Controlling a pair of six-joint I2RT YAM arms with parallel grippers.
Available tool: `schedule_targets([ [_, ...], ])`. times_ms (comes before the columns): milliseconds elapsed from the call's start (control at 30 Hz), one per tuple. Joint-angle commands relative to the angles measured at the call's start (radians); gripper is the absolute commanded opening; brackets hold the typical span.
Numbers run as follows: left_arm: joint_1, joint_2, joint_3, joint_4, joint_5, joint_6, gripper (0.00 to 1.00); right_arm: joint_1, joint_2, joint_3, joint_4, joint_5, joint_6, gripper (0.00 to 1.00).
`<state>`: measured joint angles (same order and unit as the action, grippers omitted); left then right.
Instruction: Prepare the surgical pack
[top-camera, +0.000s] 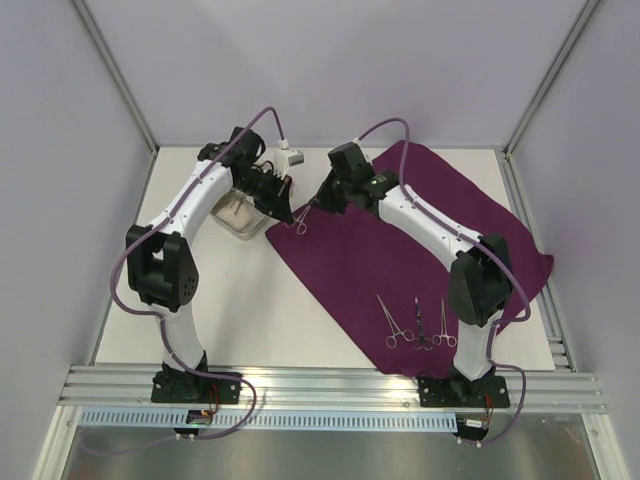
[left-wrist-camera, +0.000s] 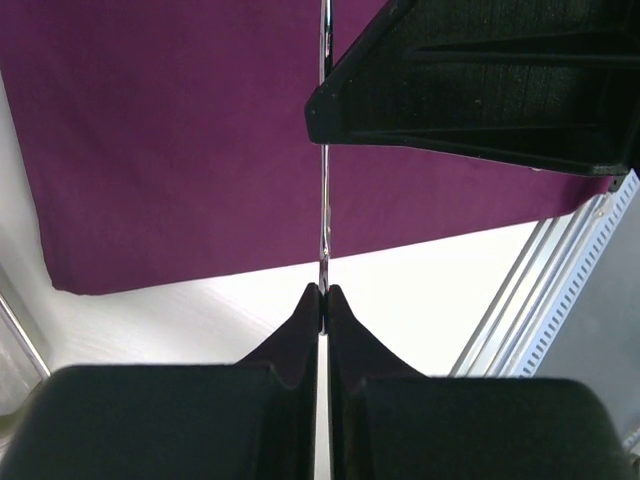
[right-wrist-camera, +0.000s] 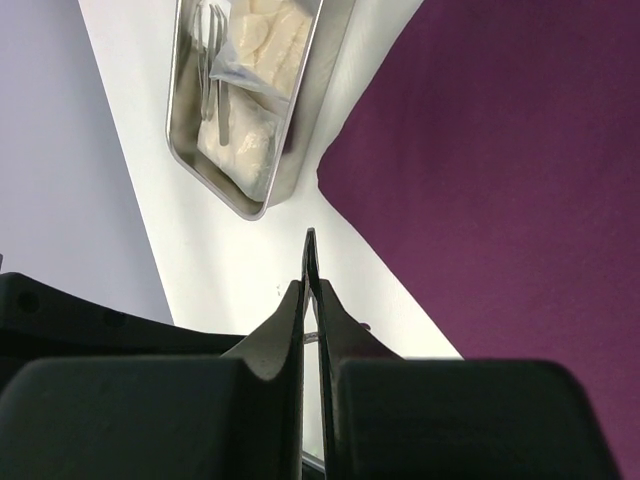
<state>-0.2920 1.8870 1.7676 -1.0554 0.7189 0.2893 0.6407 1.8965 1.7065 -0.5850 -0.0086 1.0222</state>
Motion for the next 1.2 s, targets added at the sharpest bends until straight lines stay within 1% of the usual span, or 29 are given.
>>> schedule_targets([
  [0,-0.003,0.018,0.009,0.002,0.010,-0.007,0.00,0.004,-0.034,-0.010,0.037,-0.021,0.000,0.01],
  [33,0.002,0.023,0.012,-0.008,-0.002,-0.006,0.00,0.004,-0.033,-0.010,0.036,-0.027,-0.004,0.05],
  [67,0.010,0.029,0.018,-0.012,-0.016,-0.009,0.00,-0.001,-0.031,-0.008,0.034,-0.037,-0.007,0.13],
  [100,0.017,0.037,0.024,-0.018,-0.036,-0.007,0.00,-0.004,-0.028,-0.007,0.036,-0.051,-0.010,0.32],
  [133,0.034,0.056,0.045,-0.040,-0.054,-0.007,0.00,-0.007,-0.024,-0.008,0.034,-0.076,-0.010,0.39],
  [200,0.092,0.089,0.093,-0.076,-0.056,-0.012,0.00,-0.016,-0.025,-0.013,0.039,-0.093,-0.027,0.51],
  [300,0.171,0.116,0.141,-0.113,-0.085,0.028,0.00,-0.019,-0.036,-0.018,0.047,-0.102,-0.066,0.53],
  [467,0.284,0.165,0.210,-0.150,-0.142,0.111,0.00,-0.019,-0.054,-0.045,0.050,-0.097,-0.093,0.53],
  [600,0.362,0.239,0.295,-0.155,-0.164,0.122,0.00,-0.024,-0.050,-0.062,0.048,-0.114,-0.097,0.53],
  [800,0.386,0.345,0.420,-0.207,-0.182,0.181,0.00,-0.021,-0.042,-0.079,0.030,-0.129,-0.112,0.52],
  [933,0.389,0.380,0.441,-0.226,-0.165,0.221,0.00,-0.022,-0.042,-0.085,0.014,-0.128,-0.122,0.52],
  [1167,0.404,0.432,0.477,-0.227,-0.148,0.223,0.00,-0.022,-0.051,-0.097,-0.001,-0.129,-0.128,0.51],
])
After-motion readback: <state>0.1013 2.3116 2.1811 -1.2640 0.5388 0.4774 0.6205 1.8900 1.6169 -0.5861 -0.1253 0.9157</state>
